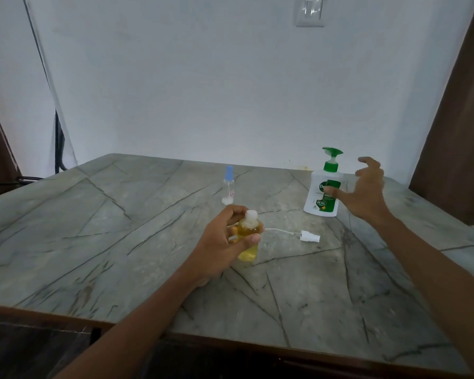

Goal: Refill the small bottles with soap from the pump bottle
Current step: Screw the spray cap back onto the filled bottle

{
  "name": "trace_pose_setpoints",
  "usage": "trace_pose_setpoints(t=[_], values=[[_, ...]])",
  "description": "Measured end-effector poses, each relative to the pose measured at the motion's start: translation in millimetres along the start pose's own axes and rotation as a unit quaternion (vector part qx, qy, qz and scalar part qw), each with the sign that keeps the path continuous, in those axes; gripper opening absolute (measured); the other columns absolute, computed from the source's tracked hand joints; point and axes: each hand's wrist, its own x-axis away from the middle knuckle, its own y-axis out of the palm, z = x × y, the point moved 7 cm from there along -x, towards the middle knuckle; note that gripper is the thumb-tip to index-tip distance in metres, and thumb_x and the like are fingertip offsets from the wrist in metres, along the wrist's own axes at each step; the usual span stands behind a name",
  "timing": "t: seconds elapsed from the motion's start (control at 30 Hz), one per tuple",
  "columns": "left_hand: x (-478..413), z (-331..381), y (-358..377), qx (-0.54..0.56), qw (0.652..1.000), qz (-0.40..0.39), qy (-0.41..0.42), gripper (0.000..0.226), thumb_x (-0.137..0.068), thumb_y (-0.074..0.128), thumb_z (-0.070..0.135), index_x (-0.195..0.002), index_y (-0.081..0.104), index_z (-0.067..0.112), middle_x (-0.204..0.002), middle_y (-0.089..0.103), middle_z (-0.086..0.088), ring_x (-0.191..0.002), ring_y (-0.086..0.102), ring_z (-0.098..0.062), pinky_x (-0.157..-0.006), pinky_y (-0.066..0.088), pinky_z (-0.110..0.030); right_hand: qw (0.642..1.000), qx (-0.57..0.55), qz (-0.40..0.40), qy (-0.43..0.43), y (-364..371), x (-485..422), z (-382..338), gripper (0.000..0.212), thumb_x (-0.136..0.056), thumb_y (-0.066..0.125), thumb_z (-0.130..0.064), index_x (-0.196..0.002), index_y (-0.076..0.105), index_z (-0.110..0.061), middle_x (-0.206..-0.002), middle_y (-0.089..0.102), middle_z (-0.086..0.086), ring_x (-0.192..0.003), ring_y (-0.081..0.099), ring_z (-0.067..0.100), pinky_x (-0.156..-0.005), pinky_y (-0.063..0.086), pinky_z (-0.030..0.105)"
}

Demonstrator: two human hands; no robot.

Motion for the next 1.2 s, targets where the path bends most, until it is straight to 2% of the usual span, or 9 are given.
trace_pose_setpoints(t=[0.07, 0.13, 0.23, 0.3, 0.43, 0.6, 0.8, 0.9, 1.2], values=[[0, -1, 0, 0.0, 1.0, -0.002, -0.002, 0.047, -0.079, 0.078, 0.031, -0.117, 0.053, 0.017, -0.116, 0.067, -0.006, -0.109, 0.064, -0.023, -0.091, 0.053, -0.051, 0.998, 0.001, -0.015, -0.059, -4, 22, -23, 0.057, -0.079, 0.081, -0.032, -0.122, 0.045, -0.018, -0.107, 0.056, 0.007, -0.092, 0.057, 0.021, -0.075, 0.05, 0.03], [0, -2, 0, 0.011, 1.0, -0.001, -0.005, 0.045, -0.081, 0.078, 0.025, -0.117, 0.053, 0.016, -0.116, 0.067, -0.006, -0.108, 0.065, -0.022, -0.091, 0.053, -0.051, 0.982, 0.044, -0.135, -0.123, 8, 48, -42, 0.039, -0.084, 0.074, -0.039, -0.114, 0.055, -0.023, -0.098, 0.06, -0.003, -0.085, 0.061, 0.014, -0.066, 0.045, 0.02], [1, 0, -1, 0.019, 1.0, 0.007, -0.007, 0.048, -0.077, 0.079, 0.031, -0.116, 0.054, 0.019, -0.117, 0.067, -0.006, -0.11, 0.064, -0.024, -0.089, 0.053, -0.053, 0.923, 0.119, -0.326, -0.165, 33, 89, -48, 0.051, -0.083, 0.071, -0.049, -0.127, 0.054, -0.029, -0.112, 0.057, -0.008, -0.094, 0.057, 0.008, -0.072, 0.045, 0.018], [2, 3, -2, 0.017, 1.0, 0.009, -0.003, 0.047, -0.076, 0.079, 0.035, -0.114, 0.055, 0.021, -0.117, 0.067, -0.004, -0.111, 0.064, -0.025, -0.088, 0.053, -0.054, 0.905, 0.151, -0.365, -0.16, 45, 104, -45, 0.055, -0.086, 0.072, -0.042, -0.134, 0.05, -0.029, -0.122, 0.053, -0.005, -0.105, 0.052, 0.012, -0.088, 0.046, 0.026], [4, 4, -2, 0.013, 1.0, 0.01, -0.004, 0.048, -0.075, 0.08, 0.038, -0.114, 0.056, 0.024, -0.118, 0.067, -0.001, -0.114, 0.062, -0.023, -0.09, 0.052, -0.053, 0.914, 0.162, -0.334, -0.162, 56, 112, -49, 0.038, -0.092, 0.066, -0.03, -0.128, 0.056, -0.025, -0.119, 0.06, 0.001, -0.109, 0.054, 0.018, -0.1, 0.046, 0.039], [5, 4, -2, 0.021, 1.0, 0.0, -0.011, 0.049, -0.073, 0.083, 0.036, -0.113, 0.056, 0.025, -0.121, 0.066, -0.003, -0.115, 0.061, -0.024, -0.092, 0.052, -0.053, 0.937, 0.16, -0.268, -0.154, 45, 112, -57, 0.023, -0.094, 0.063, -0.022, -0.116, 0.063, -0.018, -0.113, 0.065, 0.005, -0.104, 0.059, 0.022, -0.087, 0.048, 0.029], [3, 2, 1, 0.036, 0.999, -0.015, -0.012, 0.044, -0.078, 0.081, 0.021, -0.113, 0.055, 0.018, -0.116, 0.068, -0.001, -0.106, 0.066, -0.019, -0.09, 0.055, -0.046, 0.968, -0.004, -0.105, -0.23, -35, 106, -135, 0.012, -0.095, 0.063, -0.023, -0.103, 0.072, -0.026, -0.098, 0.067, -0.017, -0.085, 0.06, -0.013, -0.07, 0.04, -0.001], [3, 1, 2, 0.04, 0.999, -0.018, -0.014, 0.044, -0.078, 0.081, 0.019, -0.113, 0.055, 0.017, -0.116, 0.068, -0.001, -0.105, 0.067, -0.018, -0.089, 0.055, -0.045, 0.952, -0.02, -0.117, -0.283, -47, 112, -166, 0.015, -0.093, 0.058, -0.027, -0.101, 0.071, -0.03, -0.097, 0.065, -0.021, -0.088, 0.059, -0.012, -0.069, 0.04, 0.0], [2, 0, 0, 0.023, 1.0, -0.01, -0.004, 0.044, -0.076, 0.081, 0.03, -0.111, 0.056, 0.023, -0.116, 0.068, 0.0, -0.107, 0.066, -0.019, -0.091, 0.054, -0.049, 0.903, 0.09, -0.164, -0.386, -29, 114, -188, 0.019, -0.087, 0.069, -0.001, -0.101, 0.075, -0.013, -0.093, 0.071, 0.002, -0.078, 0.06, 0.003, -0.075, 0.038, -0.002]])
